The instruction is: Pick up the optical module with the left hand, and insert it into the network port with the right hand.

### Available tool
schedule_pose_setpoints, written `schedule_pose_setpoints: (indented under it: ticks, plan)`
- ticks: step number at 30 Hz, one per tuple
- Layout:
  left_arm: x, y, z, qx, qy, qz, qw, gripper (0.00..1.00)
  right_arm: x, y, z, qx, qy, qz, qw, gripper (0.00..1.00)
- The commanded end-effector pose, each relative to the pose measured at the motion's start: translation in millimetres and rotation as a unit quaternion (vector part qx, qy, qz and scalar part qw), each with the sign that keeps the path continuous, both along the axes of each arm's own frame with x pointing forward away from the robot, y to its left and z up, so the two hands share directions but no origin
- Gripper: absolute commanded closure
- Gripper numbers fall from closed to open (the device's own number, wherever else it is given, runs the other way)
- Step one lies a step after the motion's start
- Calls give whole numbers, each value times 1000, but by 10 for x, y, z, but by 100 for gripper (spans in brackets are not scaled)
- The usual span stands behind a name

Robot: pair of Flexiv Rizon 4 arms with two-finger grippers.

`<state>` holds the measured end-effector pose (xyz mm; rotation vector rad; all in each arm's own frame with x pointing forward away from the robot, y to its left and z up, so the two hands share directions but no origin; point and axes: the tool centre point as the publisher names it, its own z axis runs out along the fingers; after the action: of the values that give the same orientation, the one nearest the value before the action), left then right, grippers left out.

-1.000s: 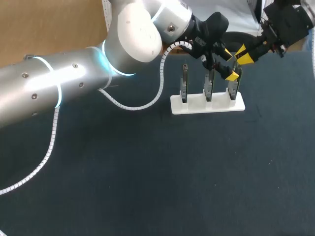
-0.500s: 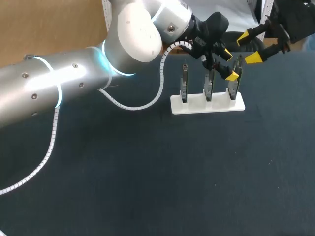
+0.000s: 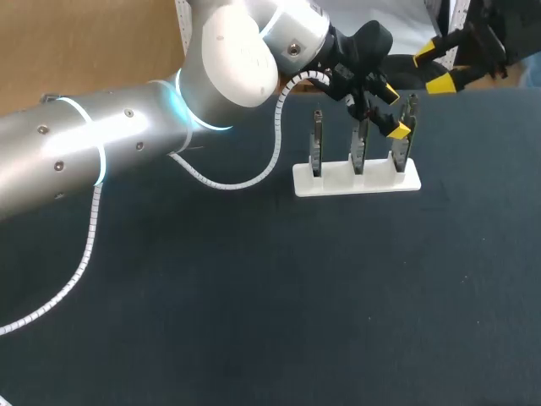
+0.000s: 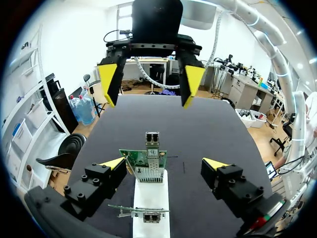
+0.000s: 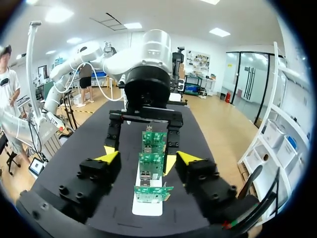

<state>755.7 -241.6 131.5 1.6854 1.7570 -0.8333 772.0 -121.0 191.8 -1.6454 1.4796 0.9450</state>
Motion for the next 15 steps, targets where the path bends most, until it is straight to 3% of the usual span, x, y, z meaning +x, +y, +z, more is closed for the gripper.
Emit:
schedule_pose_setpoints:
  ticks: [1, 15]
  plan:
    - [26, -17, 6, 3, 2, -1, 1000, 0, -20, 50, -26, -8, -2, -2, 1000, 100]
    - [26, -17, 6, 3, 2, -1, 1000, 0, -25, 54, -133, -23, 4, 5, 1000, 100]
